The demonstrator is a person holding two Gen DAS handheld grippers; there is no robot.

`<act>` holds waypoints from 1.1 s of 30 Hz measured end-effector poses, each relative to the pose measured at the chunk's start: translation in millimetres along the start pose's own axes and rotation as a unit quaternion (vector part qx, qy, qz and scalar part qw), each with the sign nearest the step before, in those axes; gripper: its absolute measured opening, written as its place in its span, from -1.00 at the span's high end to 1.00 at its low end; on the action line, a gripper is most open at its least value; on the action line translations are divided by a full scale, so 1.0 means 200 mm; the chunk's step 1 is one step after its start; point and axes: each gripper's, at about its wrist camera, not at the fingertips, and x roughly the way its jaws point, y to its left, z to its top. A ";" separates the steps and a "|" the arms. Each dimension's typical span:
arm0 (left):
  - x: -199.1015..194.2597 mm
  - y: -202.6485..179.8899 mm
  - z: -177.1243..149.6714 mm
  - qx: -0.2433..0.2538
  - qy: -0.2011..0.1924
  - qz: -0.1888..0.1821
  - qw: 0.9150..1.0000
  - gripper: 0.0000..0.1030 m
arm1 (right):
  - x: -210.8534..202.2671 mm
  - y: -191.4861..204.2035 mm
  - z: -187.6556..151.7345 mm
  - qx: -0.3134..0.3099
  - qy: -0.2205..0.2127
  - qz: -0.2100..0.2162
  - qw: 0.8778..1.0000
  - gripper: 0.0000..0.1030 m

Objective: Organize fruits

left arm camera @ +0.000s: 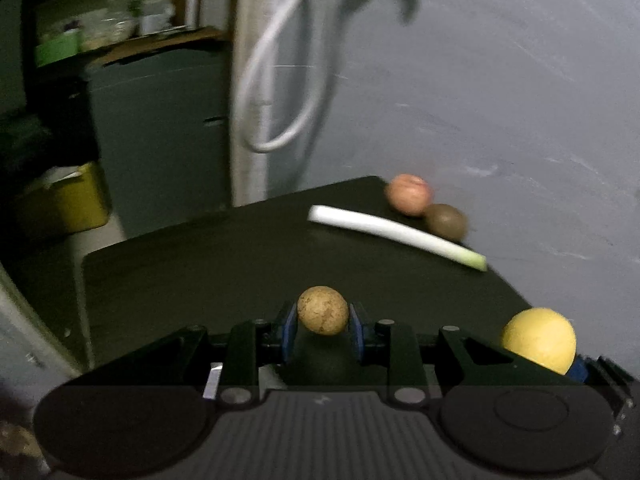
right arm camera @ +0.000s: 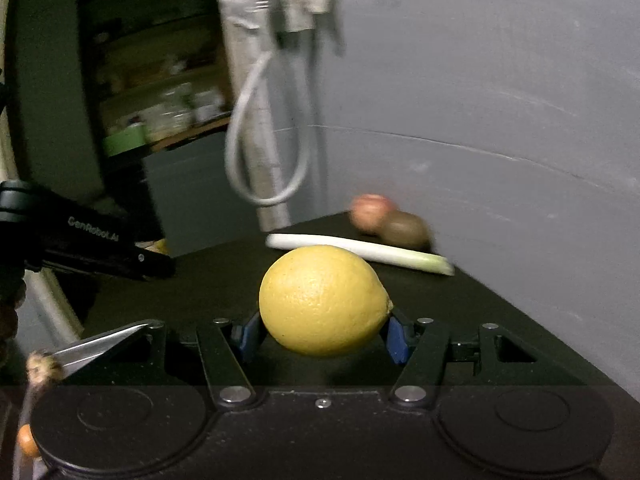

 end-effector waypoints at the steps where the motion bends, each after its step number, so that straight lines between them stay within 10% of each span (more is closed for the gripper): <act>1: -0.02 0.05 -0.01 -0.007 0.000 0.006 1.000 0.42 | 0.01 0.03 0.01 -0.008 0.000 0.010 1.000 -0.20; 18: -0.17 0.48 -0.23 -0.016 0.032 0.015 0.999 0.42 | 0.26 0.40 0.15 -0.131 0.046 0.184 0.973 -0.20; 33: -0.03 0.50 -0.25 0.047 0.081 -0.012 0.996 0.42 | 0.28 0.44 0.13 -0.172 0.065 0.223 0.957 -0.20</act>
